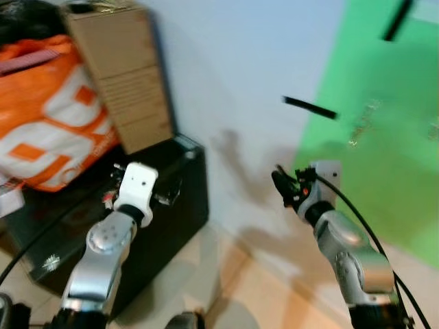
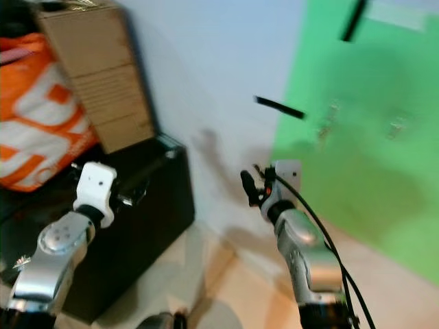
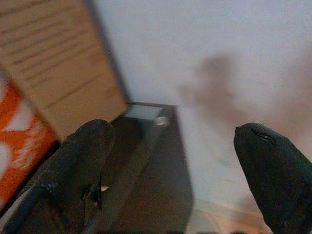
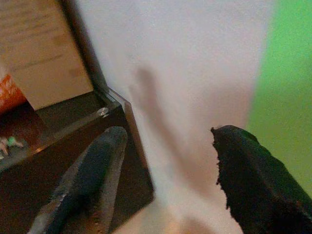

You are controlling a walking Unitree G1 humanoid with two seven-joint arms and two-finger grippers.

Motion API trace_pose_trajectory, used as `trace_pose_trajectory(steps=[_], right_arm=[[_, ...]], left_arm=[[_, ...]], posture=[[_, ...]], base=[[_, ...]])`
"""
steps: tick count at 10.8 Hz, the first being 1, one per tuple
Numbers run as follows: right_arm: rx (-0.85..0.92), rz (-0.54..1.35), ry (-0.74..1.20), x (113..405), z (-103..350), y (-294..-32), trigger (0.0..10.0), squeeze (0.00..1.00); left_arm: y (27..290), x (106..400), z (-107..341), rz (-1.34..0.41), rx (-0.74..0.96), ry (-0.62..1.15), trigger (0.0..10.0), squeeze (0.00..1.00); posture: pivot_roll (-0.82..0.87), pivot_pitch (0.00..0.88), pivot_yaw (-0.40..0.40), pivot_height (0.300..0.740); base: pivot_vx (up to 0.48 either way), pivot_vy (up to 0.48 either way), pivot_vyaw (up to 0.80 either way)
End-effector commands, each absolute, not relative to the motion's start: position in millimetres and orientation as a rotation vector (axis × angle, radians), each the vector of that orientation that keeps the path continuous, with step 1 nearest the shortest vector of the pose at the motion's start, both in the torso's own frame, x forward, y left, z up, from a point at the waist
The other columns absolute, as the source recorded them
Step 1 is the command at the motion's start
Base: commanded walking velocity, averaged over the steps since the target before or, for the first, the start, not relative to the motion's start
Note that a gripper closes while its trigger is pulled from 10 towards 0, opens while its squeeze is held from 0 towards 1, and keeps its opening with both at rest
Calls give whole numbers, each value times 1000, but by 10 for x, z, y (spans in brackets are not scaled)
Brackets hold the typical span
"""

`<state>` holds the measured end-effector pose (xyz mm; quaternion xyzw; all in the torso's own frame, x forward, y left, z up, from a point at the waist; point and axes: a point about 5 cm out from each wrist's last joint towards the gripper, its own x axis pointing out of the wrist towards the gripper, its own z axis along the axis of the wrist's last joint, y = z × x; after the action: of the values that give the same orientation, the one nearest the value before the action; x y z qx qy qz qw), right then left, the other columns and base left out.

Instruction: Hang keys on a hook

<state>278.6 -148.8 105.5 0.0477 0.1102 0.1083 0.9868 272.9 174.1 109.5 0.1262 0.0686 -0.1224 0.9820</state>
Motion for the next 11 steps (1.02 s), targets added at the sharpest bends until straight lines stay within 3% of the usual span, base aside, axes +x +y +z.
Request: trace_pose_trajectory(steps=[1, 7, 11], right_arm=[[46, 238, 176, 2791, 1109, -1452, 10000, 1000], [25, 171, 205, 2791, 1054, -1477, 10000, 1000], [-23, 120, 216, 2810, 1020, -1499, 10000, 1000]], left_arm=[[1748, 2740, 1144, -227, 268, 119, 10000, 0], [1735, 2726, 1123, -225, 273, 119, 10000, 0], [1733, 2711, 1118, -218, 268, 115, 10000, 0]], posture=[[-69, 0, 56, 740], [-68, 0, 51, 740], [-62, 0, 41, 740]], base=[[0, 0, 550], [0, -237, 80], [0, 0, 0]])
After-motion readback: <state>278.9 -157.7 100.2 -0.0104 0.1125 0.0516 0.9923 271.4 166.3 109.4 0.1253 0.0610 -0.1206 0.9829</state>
